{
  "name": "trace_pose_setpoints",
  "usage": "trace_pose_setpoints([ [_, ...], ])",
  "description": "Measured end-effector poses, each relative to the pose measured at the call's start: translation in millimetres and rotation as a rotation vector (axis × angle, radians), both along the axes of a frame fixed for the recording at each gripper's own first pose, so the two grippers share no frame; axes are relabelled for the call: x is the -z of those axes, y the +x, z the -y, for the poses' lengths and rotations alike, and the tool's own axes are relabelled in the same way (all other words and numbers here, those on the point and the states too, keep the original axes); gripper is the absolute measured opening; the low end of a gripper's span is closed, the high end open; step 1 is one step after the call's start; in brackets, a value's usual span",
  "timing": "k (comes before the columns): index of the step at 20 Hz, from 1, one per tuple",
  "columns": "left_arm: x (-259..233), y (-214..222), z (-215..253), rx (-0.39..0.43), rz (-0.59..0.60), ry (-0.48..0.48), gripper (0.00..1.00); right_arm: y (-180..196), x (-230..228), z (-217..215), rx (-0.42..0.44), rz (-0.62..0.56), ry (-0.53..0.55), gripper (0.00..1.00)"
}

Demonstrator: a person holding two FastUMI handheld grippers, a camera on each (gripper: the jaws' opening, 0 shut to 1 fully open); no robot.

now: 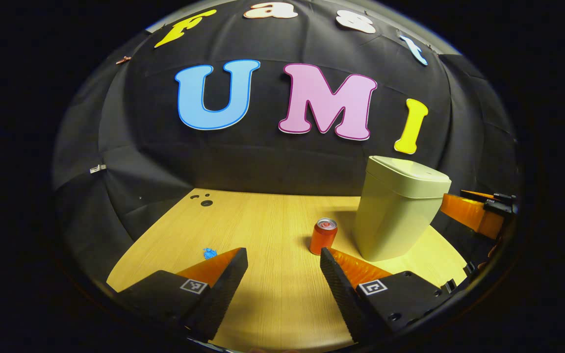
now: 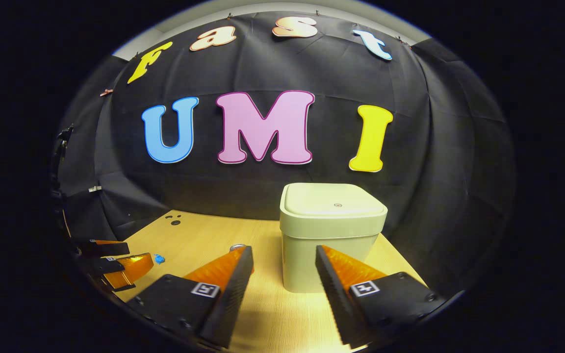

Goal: Press the lid of the desktop garbage bin to open it, pick up the crumpled paper on the desktop and throw it into the bin, then pick up the pop can on the desktop and drop it into the bin, and finally close the garbage bin lid.

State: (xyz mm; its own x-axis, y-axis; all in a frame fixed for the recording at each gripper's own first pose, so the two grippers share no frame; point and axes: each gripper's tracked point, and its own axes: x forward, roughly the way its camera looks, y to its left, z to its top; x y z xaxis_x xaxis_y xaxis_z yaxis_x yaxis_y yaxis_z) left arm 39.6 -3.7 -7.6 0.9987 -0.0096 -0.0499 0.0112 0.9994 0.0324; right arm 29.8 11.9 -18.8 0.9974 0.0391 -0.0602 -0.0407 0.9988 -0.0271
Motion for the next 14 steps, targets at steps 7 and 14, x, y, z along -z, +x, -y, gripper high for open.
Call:
trace_pose_setpoints([
  [7,-3,8,3,0.007,-0.004,0.013,0.96,4,4,-6,-0.034,-0.031,0.022,0.47],
  [14,-8,10,6,0.018,0.006,0.043,0.96,8,20,-5,-0.030,-0.091,0.026,0.06],
])
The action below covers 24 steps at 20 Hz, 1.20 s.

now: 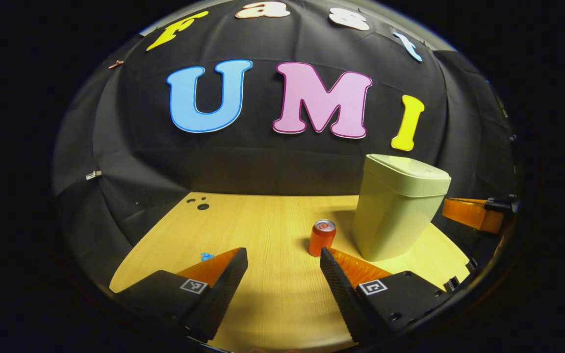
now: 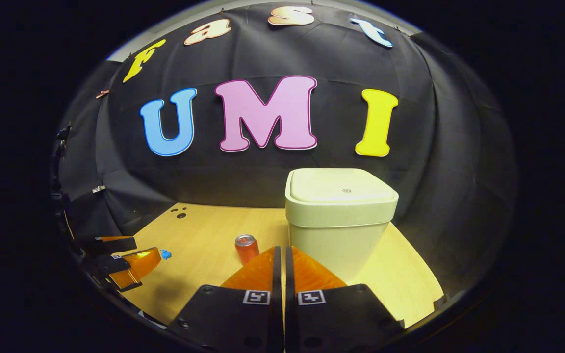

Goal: Press the lid of the desktop garbage bin to open it, pick up the crumpled paper on the desktop and throw it into the bin, then pick up the pop can on the desktop and drop it into the bin, and finally close the garbage bin lid.

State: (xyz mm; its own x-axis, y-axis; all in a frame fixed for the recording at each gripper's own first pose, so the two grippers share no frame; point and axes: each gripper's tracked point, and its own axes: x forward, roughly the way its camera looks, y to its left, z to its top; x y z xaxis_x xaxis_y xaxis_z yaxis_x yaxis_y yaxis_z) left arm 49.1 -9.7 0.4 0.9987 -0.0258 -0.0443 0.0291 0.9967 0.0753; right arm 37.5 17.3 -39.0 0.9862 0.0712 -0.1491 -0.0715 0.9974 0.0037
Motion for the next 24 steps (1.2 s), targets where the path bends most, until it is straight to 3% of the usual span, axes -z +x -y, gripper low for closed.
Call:
trace_pose_setpoints([
  [7,-1,0,3,0.014,0.001,0.010,0.96,-4,16,-27,-0.126,-0.066,0.015,0.05],
  [18,6,5,-4,-0.009,-0.027,-0.008,0.96,1,0,-20,-0.137,-0.033,-0.042,0.05],
  [24,9,7,-6,-0.017,-0.041,-0.012,0.96,24,-34,15,-0.049,0.017,-0.019,0.05],
])
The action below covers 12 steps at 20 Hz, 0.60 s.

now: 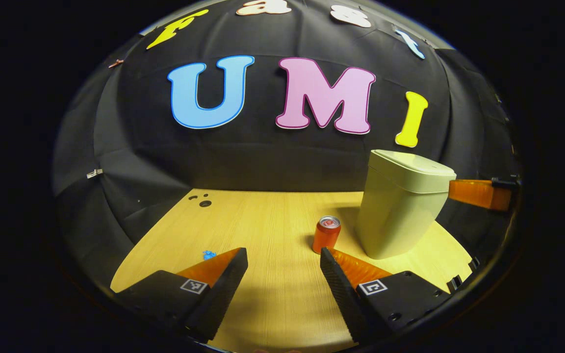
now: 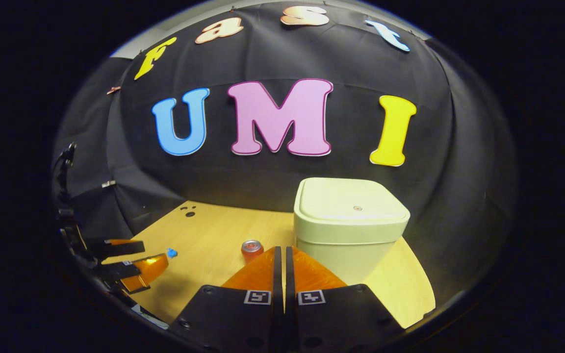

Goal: Press the lid of the desktop garbage bin to open it, pick up the crumpled paper on the desktop and throw it into the bin, then pick up the pop can on the desktop and drop it into the bin, and finally close the garbage bin lid.

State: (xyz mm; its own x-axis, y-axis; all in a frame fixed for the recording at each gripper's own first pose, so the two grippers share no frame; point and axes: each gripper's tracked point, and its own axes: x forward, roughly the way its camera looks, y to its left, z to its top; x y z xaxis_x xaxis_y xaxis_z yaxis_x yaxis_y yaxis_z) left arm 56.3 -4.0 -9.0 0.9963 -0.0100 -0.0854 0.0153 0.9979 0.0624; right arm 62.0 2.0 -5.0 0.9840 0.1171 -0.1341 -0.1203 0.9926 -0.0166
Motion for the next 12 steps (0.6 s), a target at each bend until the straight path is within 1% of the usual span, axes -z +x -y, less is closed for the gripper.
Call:
trace_pose_setpoints([
  [3,2,0,-1,-0.007,-0.010,0.000,0.96,18,-16,23,0.052,0.025,0.001,0.05],
  [7,5,0,-6,-0.022,-0.020,-0.001,0.96,42,-33,52,0.098,0.050,-0.012,0.05],
  [10,6,0,-11,-0.041,-0.027,-0.001,0.96,59,-41,65,0.125,0.067,-0.017,0.05],
  [11,7,-1,-13,-0.049,-0.030,0.000,0.96,65,-42,69,0.133,0.069,-0.020,0.08],
  [12,7,-1,-14,-0.054,-0.033,0.002,0.96,70,-44,73,0.140,0.070,-0.020,0.05],
])
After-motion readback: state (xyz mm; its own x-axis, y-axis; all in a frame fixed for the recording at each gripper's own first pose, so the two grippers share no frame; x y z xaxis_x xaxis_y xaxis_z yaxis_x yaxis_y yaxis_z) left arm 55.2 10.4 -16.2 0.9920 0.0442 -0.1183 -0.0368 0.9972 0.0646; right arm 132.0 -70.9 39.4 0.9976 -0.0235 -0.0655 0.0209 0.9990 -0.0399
